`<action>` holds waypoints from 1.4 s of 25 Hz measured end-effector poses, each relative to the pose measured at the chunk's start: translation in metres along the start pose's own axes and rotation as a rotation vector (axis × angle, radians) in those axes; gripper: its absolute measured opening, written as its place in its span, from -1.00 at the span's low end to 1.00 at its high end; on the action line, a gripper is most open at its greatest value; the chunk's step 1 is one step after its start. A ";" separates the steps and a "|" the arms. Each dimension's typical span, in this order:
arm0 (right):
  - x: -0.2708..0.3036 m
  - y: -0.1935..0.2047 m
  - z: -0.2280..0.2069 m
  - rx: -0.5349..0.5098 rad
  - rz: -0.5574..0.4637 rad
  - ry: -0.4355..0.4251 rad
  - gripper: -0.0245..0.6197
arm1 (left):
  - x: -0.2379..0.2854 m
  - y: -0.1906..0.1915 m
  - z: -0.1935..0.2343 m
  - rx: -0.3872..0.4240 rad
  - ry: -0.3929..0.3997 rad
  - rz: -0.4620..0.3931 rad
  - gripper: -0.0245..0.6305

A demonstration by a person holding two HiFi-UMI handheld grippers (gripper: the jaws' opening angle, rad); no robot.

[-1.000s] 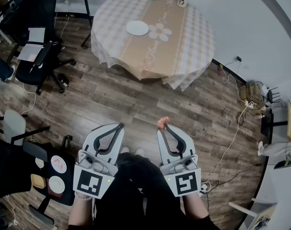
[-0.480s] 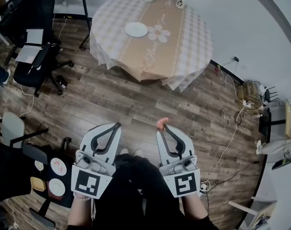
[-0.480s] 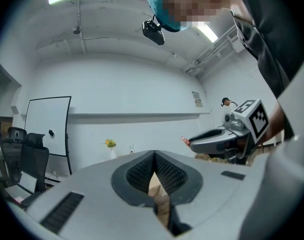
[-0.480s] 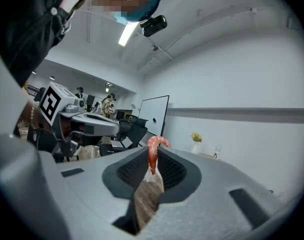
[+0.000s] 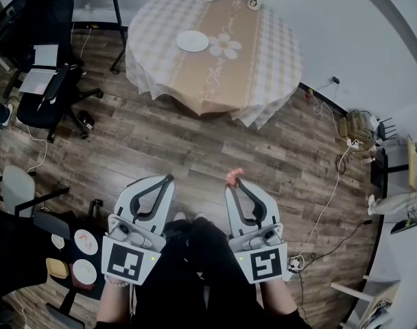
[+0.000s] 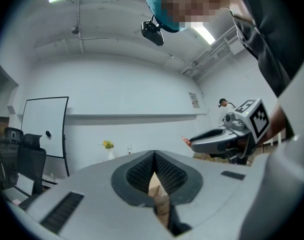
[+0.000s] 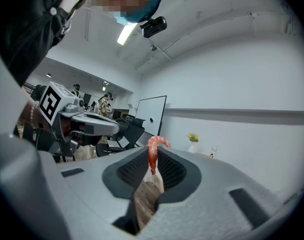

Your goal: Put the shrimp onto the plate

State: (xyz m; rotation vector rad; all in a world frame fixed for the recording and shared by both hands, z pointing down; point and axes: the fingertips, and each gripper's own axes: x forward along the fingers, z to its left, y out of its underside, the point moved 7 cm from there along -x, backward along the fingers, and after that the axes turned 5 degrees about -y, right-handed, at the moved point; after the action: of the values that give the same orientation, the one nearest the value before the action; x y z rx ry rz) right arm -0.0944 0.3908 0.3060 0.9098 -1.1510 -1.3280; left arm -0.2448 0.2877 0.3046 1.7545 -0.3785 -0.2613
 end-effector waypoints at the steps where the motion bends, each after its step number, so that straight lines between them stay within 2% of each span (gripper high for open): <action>1: -0.001 -0.001 0.001 -0.003 -0.001 0.004 -0.79 | -0.001 0.000 0.001 0.002 0.001 -0.003 -0.93; 14: -0.001 0.005 -0.009 0.004 0.010 0.020 -0.79 | 0.011 -0.001 0.001 0.001 0.003 0.001 -0.93; 35: 0.074 0.016 -0.086 -0.002 -0.048 -0.087 -0.79 | 0.088 -0.003 0.036 0.003 -0.107 0.018 -0.93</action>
State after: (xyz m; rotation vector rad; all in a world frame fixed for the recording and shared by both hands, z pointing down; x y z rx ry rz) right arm -0.0146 0.3084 0.3093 0.8904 -1.2009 -1.4194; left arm -0.1765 0.2213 0.2968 1.7435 -0.4713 -0.3426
